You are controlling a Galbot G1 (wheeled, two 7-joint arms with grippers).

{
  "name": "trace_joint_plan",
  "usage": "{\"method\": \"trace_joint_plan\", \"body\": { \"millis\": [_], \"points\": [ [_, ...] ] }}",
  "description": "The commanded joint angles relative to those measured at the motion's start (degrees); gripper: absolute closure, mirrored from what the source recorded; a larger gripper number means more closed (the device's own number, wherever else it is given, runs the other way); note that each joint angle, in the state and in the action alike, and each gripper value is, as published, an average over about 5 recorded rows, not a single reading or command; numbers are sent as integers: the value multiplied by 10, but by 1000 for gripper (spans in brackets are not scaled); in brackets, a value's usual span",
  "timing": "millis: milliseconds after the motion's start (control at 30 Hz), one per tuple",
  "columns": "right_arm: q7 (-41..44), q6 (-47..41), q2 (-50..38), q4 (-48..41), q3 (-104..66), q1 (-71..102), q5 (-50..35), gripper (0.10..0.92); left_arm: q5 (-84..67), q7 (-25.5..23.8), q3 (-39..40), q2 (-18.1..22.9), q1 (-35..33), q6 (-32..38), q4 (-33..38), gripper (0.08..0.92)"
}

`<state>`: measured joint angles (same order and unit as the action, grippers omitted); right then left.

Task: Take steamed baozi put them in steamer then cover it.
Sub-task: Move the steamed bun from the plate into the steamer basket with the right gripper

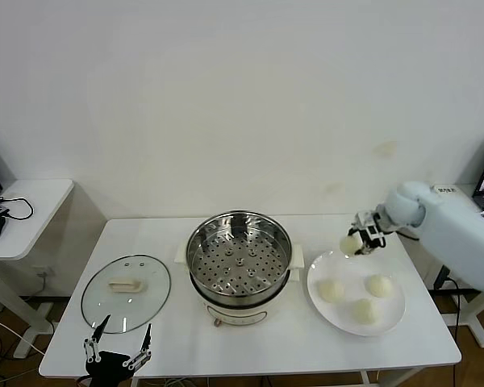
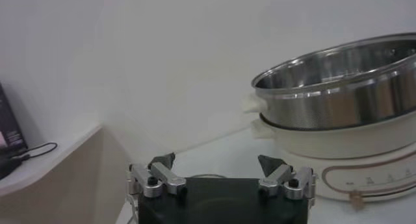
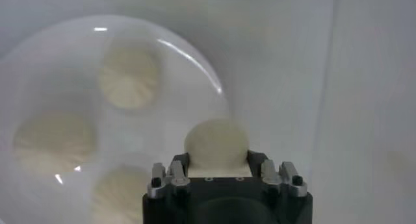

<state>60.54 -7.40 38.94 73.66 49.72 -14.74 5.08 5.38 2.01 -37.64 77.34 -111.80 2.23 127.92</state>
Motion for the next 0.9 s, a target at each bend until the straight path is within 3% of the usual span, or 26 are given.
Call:
{"method": "trace_joint_plan", "body": {
  "millis": [33,333,600,900],
  "points": [
    [-4,-3,24,48,124,-209,-112,454,-4,-1,-1,-6,6,-2,-4,177],
    [-32,9,147,61,191,-267,-161,454,-12,-1,-8,-11,12,-2,-15,177],
    [-60,75,264,38,250,-238,-154,457,-12,-1,-14,-9,15,-2,-14,177],
    [-95,180,328,-23,268,-185,-12,457,-11,0,-22,1,11,-1,-12,177]
  ]
}}
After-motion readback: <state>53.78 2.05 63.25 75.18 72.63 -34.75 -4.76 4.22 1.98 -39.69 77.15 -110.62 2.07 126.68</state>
